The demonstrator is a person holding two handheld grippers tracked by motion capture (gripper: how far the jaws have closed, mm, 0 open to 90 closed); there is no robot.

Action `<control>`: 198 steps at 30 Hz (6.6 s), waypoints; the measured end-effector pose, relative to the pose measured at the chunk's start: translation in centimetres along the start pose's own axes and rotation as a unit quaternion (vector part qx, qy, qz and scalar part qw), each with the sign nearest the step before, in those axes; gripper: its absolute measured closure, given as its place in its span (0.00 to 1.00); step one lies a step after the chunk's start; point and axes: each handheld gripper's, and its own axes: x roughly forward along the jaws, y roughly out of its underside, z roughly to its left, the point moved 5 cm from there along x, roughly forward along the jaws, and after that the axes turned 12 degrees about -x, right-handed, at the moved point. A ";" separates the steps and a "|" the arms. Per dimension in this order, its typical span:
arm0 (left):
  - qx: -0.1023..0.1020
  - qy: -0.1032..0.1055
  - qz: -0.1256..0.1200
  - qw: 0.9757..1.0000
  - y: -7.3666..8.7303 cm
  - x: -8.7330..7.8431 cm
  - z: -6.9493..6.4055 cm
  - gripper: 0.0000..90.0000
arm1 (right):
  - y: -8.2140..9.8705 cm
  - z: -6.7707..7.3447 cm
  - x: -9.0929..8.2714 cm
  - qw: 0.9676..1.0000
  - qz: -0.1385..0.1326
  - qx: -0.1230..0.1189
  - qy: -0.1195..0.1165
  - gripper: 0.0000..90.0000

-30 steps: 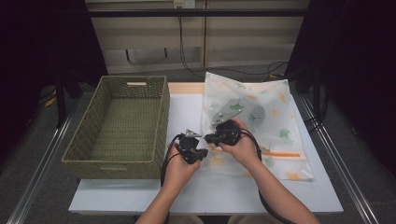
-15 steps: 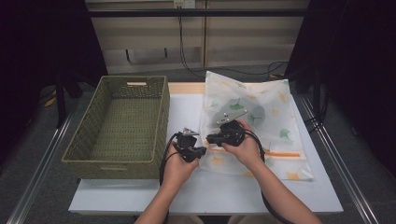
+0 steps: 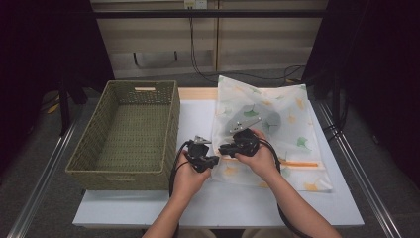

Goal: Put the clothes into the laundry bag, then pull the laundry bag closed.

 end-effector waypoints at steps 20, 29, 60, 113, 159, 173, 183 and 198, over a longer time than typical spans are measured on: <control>0.013 -0.001 0.003 1.000 -0.1 -0.2 0.1 1.00 | 0.3 0.6 0.6 0.998 0.017 0.046 -0.039 1.00; 0.004 -0.003 -0.002 1.000 -0.1 -0.2 0.1 1.00 | 0.3 0.4 0.4 0.995 0.018 0.085 -0.044 1.00; -0.019 0.009 0.003 1.000 -0.2 0.5 1.2 0.97 | 0.0 0.4 -0.7 0.991 -0.005 0.117 -0.061 1.00; -0.066 0.019 0.012 0.998 -0.6 -0.5 0.9 0.99 | 0.3 1.0 -1.8 0.990 -0.009 0.139 -0.036 1.00; -0.093 0.012 0.016 0.995 -1.7 -1.5 1.2 1.00 | 8.2 -3.5 -9.0 0.975 0.001 0.213 0.062 1.00; -0.095 0.007 0.018 0.995 -1.7 -1.5 1.5 1.00 | 11.6 -5.0 -12.0 0.967 0.000 0.239 0.094 1.00; -0.099 0.006 0.022 0.995 -1.5 -1.4 1.7 1.00 | 13.6 -5.6 -14.2 0.960 -0.006 0.255 0.113 1.00; -0.102 0.001 0.036 0.994 -1.2 -1.1 1.9 1.00 | 16.3 -6.7 -17.1 0.951 -0.003 0.272 0.145 1.00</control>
